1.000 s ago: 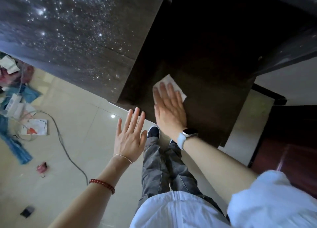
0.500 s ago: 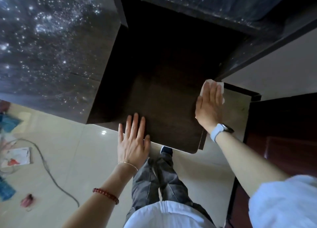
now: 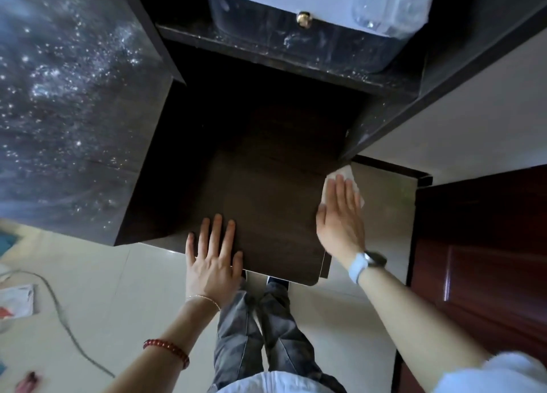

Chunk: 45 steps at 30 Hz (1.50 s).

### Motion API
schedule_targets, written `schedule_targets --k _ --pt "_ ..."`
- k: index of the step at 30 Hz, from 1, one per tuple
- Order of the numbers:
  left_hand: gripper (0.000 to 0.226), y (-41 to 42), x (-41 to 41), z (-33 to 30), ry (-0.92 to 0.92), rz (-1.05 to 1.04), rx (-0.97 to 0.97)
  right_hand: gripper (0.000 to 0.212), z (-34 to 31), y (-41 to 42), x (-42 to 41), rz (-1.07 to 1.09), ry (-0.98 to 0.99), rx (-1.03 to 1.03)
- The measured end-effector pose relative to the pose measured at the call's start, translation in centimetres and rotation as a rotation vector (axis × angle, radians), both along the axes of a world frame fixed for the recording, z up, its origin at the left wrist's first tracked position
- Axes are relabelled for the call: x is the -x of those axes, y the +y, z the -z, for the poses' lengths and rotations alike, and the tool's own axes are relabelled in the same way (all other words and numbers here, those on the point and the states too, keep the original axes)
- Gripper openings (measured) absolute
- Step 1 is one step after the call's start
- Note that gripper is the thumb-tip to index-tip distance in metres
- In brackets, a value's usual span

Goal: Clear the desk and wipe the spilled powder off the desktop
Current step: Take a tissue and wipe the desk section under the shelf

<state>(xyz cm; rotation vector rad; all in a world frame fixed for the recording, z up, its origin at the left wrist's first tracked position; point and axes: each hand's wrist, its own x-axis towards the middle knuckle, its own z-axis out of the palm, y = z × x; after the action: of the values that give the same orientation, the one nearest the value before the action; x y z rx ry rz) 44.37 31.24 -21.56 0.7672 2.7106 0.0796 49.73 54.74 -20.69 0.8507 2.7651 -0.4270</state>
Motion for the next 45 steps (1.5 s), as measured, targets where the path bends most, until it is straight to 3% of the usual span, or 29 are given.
schedule_targets --k 11,18,21,24,29,38,45 --pt "0.059 -0.1 0.3 -0.2 -0.023 -0.005 0.011 0.06 -0.4 -2.0 4.7 0.404 0.091 0.153" --pt "0.056 -0.5 0.7 -1.0 -0.038 0.072 0.065 0.057 1.6 -9.3 -2.7 0.111 0.163 0.089" --pt "0.052 -2.1 0.4 -1.5 -0.052 0.099 0.061 0.056 2.0 -11.6 -4.1 0.08 0.176 0.097" --pt "0.051 -4.5 -0.2 -1.6 -0.044 0.131 0.074 0.057 2.0 -13.3 -3.6 0.112 0.181 0.098" --pt "0.068 -7.3 -0.1 -2.0 -0.091 0.139 0.096 0.059 2.1 -16.7 -1.9 0.057 0.204 0.094" --pt "0.061 -14.0 4.4 -2.2 -0.219 0.088 0.014 0.064 2.0 -24.5 5.1 -0.152 0.243 0.171" --pt "0.064 -17.7 8.3 -1.9 -0.219 0.175 0.005 0.067 2.2 -28.4 5.5 -0.035 0.273 0.132"
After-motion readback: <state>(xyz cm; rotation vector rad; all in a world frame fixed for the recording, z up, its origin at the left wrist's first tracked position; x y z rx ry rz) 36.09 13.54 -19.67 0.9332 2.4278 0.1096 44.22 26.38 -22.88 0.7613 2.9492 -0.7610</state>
